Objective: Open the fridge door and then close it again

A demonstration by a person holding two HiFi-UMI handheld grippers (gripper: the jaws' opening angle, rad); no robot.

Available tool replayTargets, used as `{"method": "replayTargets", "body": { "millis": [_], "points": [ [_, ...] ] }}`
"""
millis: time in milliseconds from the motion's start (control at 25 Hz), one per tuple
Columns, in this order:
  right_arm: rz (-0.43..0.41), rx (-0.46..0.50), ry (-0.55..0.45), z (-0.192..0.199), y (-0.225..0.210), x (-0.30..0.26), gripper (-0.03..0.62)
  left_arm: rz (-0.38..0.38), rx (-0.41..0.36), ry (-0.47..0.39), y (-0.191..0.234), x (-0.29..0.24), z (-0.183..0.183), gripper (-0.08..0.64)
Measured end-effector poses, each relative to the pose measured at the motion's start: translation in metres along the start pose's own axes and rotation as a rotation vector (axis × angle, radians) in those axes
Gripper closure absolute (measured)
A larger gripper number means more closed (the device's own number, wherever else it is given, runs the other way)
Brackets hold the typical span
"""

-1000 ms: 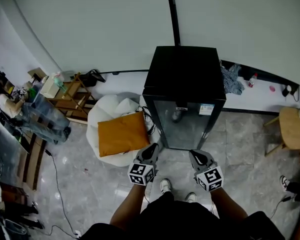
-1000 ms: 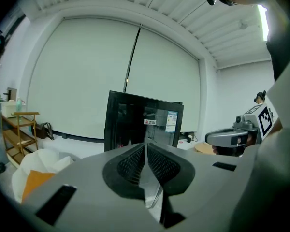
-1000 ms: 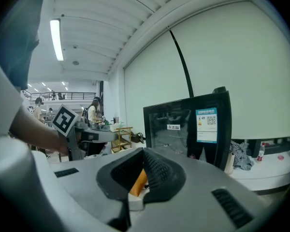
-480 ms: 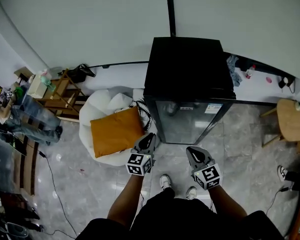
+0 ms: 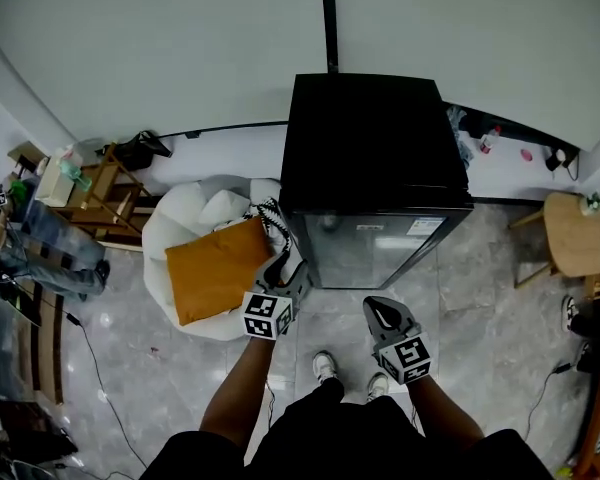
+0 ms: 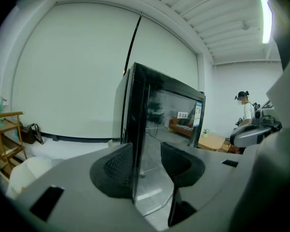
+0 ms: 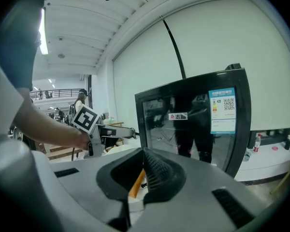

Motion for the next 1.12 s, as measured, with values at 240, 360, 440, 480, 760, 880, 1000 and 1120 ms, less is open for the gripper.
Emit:
{"method": "replayTargets", "body": {
  "millis": [240,360,440,480,760,880,1000,1120],
  "points": [
    [0.03,0.004,-0.003,-0.004,-0.003,-0.013,0.575,0.01,-0.032,0.066,0.017,-0.026,0.002,0.359],
    [0.047,0.011,0.0,-0.004,-0.006,-0.018,0.574,0.015,-0.039,0.071,0.022,-0.036,0.002,0.359],
    [0.053,0.009,0.002,-0.004,-0.006,-0.021,0.574,0.016,-0.053,0.075,0.025,-0.041,0.001,0.357],
    [0.059,0.007,0.001,-0.003,-0.006,-0.023,0.574,0.019,-0.06,0.079,0.027,-0.043,0.0,0.357],
    [0.088,0.001,0.003,0.0,-0.009,-0.026,0.574,0.047,-0.078,0.081,0.029,-0.054,0.001,0.357],
    [0.097,-0.001,0.004,0.0,-0.011,-0.024,0.574,0.049,-0.093,0.091,0.028,-0.06,0.001,0.357],
    [0.099,0.003,0.019,0.001,-0.012,-0.021,0.574,0.048,-0.085,0.086,0.029,-0.062,0.001,0.368],
    [0.107,0.003,0.025,0.003,-0.012,-0.02,0.574,0.045,-0.064,0.075,0.029,-0.062,0.001,0.371]
  ]
}}
Point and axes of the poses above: the fingertips, and each gripper's own axes: x backward along the fingers, y to its left, z out of its underside, the point moved 8 cm from there along x, backward along the fingers, and after that the axes turned 4 degrees about -y, right-handed, at the moved point
